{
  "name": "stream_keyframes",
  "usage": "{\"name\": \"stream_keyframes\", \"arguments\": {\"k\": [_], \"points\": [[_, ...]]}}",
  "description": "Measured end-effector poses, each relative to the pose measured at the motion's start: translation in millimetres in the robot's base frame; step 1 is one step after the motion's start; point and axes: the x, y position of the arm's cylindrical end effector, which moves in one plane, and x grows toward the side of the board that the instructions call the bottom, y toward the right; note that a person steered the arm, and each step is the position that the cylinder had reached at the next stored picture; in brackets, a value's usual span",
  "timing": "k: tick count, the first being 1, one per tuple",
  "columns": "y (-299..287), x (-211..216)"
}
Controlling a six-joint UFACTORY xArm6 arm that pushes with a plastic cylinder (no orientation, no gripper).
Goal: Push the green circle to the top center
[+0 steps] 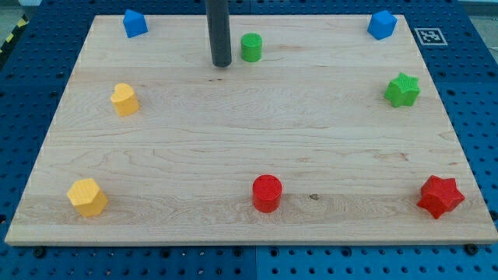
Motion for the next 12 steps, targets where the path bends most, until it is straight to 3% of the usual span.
{"name": "stream_keyframes", "arguments": {"k": [1,4,7,9,12], "points": [[0,-23],[9,-17],[63,-18],[87,6],[97,-19]]}}
